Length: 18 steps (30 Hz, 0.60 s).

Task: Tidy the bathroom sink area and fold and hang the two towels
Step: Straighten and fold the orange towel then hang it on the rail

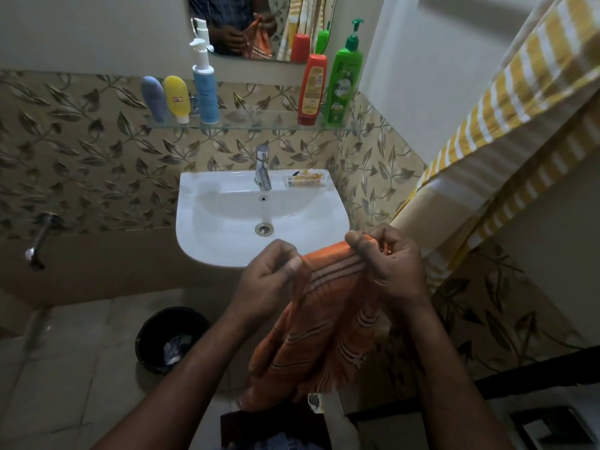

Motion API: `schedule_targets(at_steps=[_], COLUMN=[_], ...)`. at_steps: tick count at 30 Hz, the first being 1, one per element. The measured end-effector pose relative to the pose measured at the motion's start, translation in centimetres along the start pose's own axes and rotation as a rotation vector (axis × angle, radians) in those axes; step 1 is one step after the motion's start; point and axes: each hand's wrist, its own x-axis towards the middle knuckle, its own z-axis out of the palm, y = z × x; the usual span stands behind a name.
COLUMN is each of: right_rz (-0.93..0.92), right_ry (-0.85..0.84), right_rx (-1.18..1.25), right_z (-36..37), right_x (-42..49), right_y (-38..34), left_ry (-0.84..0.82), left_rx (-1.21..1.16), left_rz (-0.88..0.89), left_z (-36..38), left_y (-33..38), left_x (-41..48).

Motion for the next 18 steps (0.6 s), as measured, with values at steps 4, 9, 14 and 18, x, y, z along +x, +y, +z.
schedule_targets(at_steps=[4,9,14,18], right_rz=[0.024,-0.02,-0.236,-0.103], right_ry=[-0.095,-0.305,-0.132,-0.058], right_rx=[-0.214,-0.395,-0.382,-0.207], right_z=[0.2,1.8,2.8,2.7], right_x=[0.0,-1.0,-1.2,-0.8], right_y=[0.7,0.5,0.5,0.1], left_ry=[0.034,-0.002,-0.021,-0.034], left_rx=[0.098,0.135,-0.018,0.024], left_rz=[0.074,0.14,0.106,0.057], left_z=[-0.7,0.0,0.5,0.0], left_y=[0.8,0.9,0.7,-0.6], left_x=[0.8,0.8,0.5,-0.4])
